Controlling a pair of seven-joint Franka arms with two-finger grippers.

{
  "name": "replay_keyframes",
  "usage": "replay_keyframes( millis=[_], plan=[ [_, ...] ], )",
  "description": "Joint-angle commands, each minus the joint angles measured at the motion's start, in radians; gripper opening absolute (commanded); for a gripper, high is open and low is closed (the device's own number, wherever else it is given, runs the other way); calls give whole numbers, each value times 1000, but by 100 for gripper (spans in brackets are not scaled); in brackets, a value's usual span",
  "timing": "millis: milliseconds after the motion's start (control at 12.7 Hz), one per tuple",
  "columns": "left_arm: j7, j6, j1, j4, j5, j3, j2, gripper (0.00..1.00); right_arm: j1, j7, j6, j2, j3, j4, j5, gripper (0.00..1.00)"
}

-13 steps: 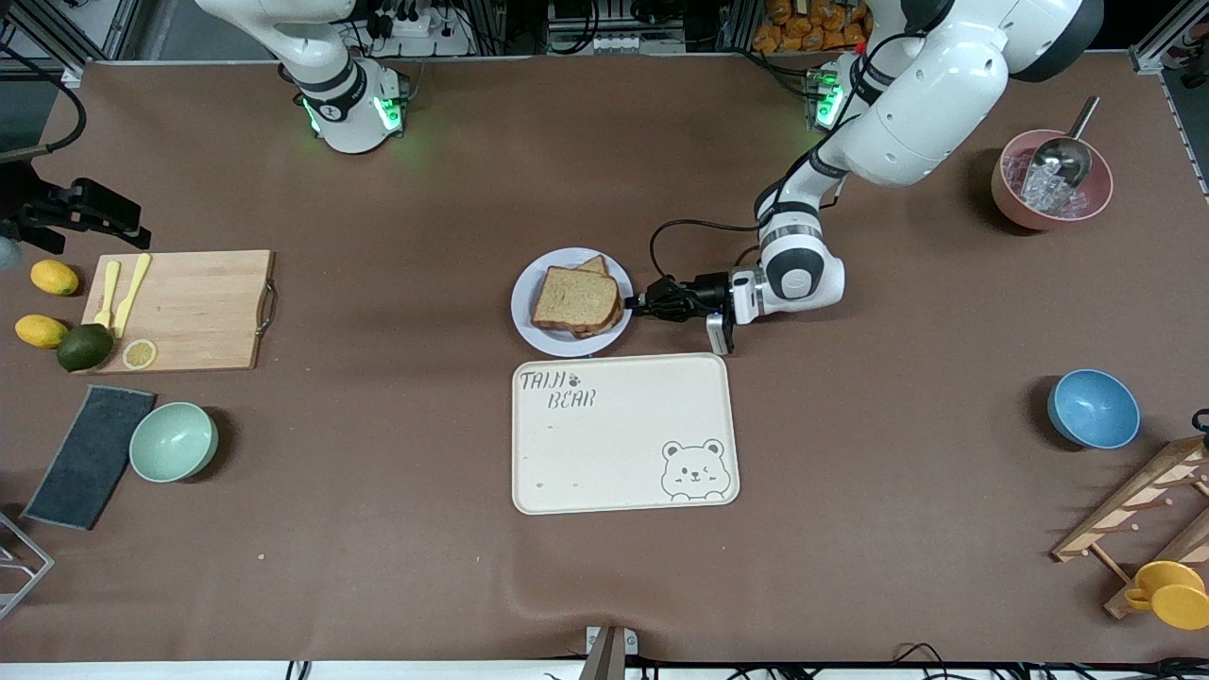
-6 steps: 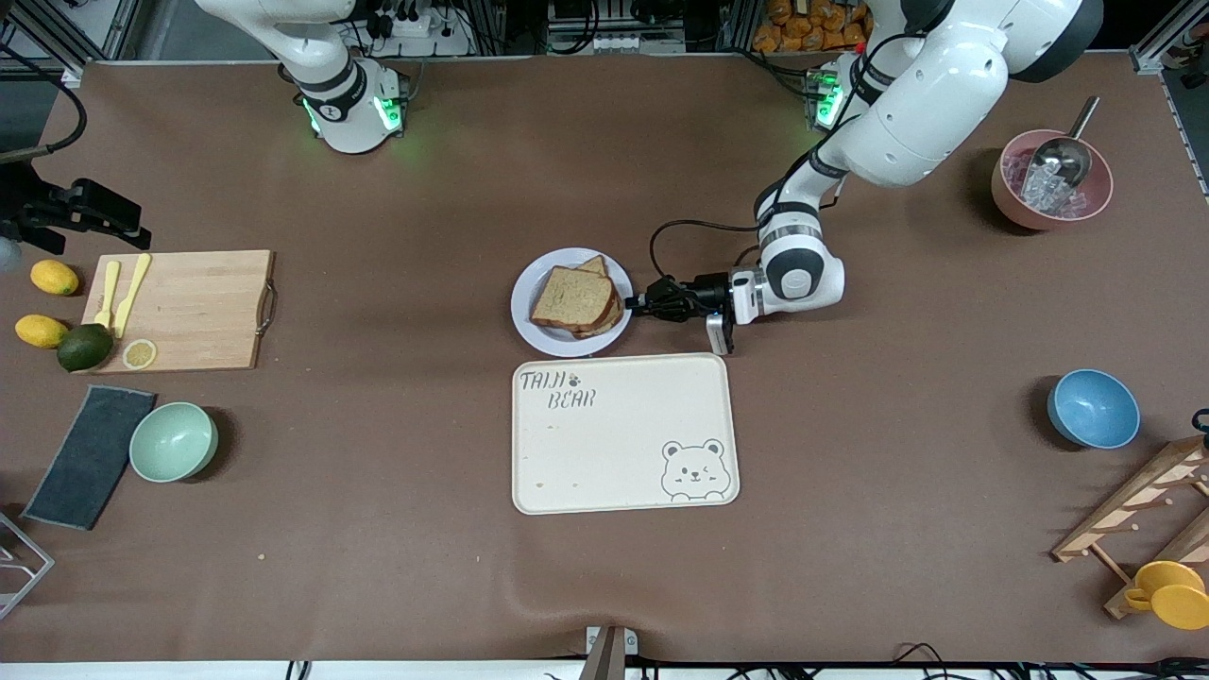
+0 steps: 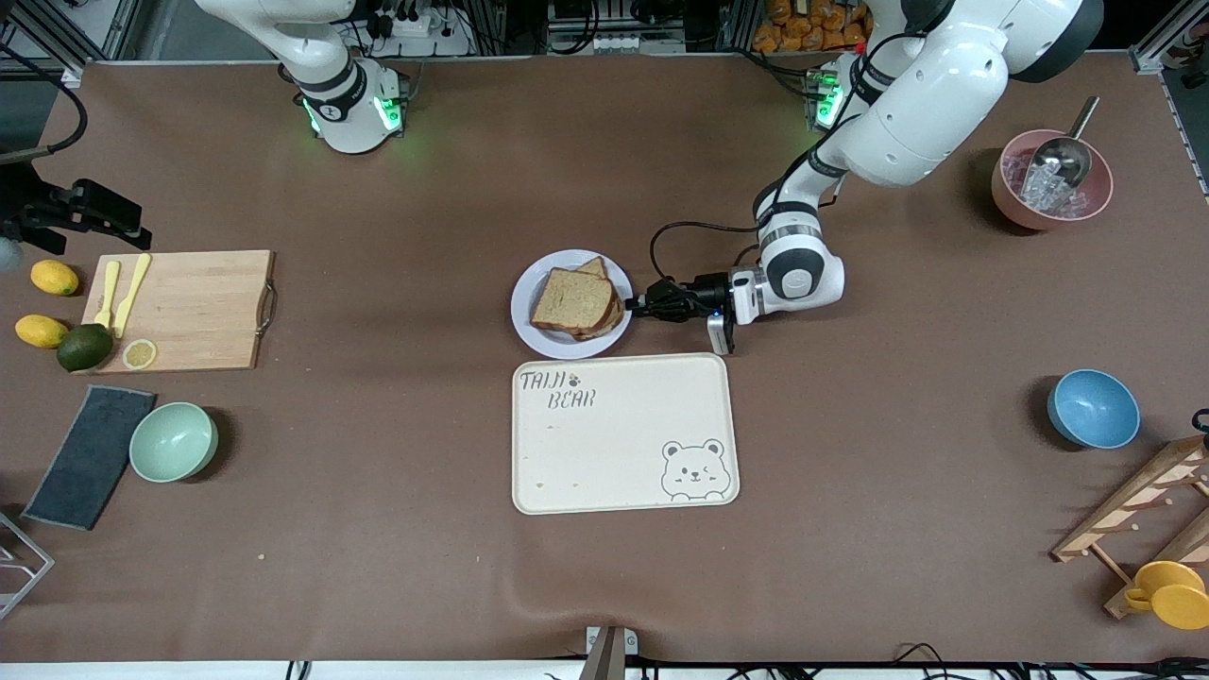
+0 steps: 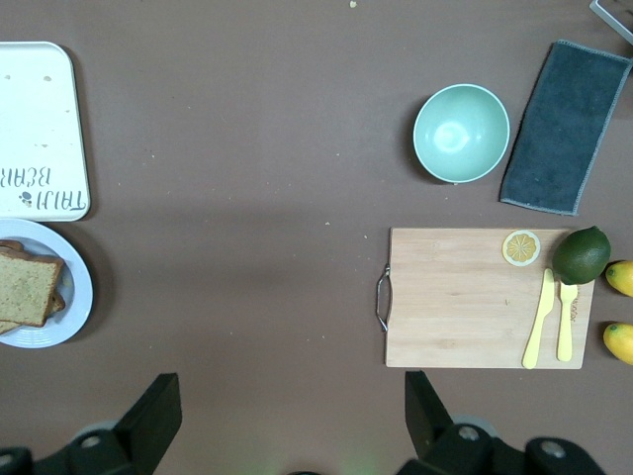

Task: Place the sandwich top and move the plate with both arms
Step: 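Grip the white plate rim with the left gripper, then slide the plate with the left gripper onto the bear tray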

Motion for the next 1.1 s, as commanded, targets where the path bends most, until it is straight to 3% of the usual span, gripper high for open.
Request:
replay_keyframes(
  millis=[0,157,628,1020],
  plan=[
    [77,26,84,6,-41,-73,53,0,-3,-7,9,-10,1,-14,1,100],
    [74,27,147,-2,-41,-139,53,0,-3,-7,9,-10,1,-15,1,100],
    [31,29,205,-64,-41,-180,-25,0,-3,-7,9,-10,1,-14,1,100],
    [-138,30,216,-100,-41,-193,-175,0,-3,-7,11,-10,1,-14,1,100]
  ],
)
